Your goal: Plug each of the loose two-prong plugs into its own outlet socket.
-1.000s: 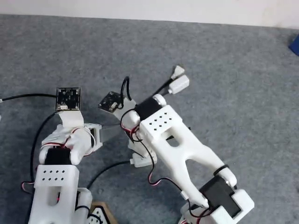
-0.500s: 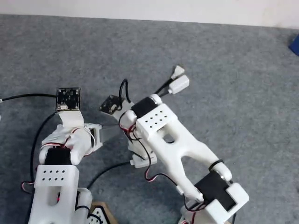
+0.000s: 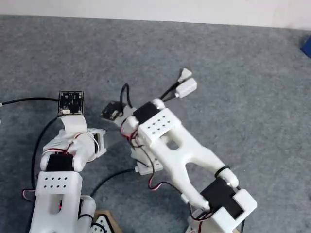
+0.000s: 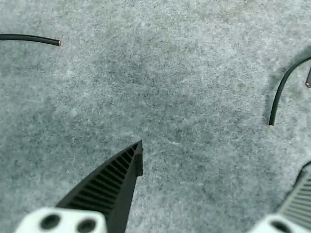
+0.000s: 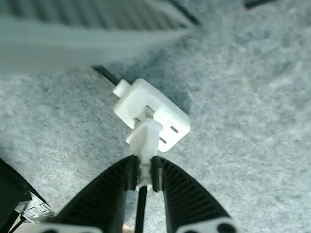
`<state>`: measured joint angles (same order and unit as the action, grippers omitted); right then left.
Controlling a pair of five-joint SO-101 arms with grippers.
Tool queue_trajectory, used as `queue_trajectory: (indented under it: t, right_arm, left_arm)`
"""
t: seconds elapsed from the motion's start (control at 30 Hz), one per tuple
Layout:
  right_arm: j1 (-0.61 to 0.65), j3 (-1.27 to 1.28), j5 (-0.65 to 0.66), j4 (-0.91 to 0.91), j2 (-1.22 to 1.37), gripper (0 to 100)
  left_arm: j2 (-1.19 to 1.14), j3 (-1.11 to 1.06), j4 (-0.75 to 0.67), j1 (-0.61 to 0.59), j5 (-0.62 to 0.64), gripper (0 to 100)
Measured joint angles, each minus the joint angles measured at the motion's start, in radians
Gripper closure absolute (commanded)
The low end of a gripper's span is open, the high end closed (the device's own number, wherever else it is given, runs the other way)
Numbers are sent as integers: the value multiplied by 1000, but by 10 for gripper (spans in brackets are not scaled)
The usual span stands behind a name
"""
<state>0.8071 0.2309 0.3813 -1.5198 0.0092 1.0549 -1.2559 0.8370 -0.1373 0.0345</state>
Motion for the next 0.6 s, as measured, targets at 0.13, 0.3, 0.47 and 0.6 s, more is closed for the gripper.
queue_trajectory:
  t: [0.13, 0.3, 0.47, 0.6]
  right_arm:
    - [25, -2, -8, 0, 5, 991]
    - [29, -15, -8, 18, 87, 991]
    - [31, -34, -9, 64, 152, 991]
    - [38, -26, -12, 94, 184, 991]
  left_arm:
    - [0, 0, 0, 0, 0, 537]
    - [0, 0, 0, 0, 0, 537]
    - [0, 0, 0, 0, 0, 537]
    - [0, 0, 0, 0, 0, 537]
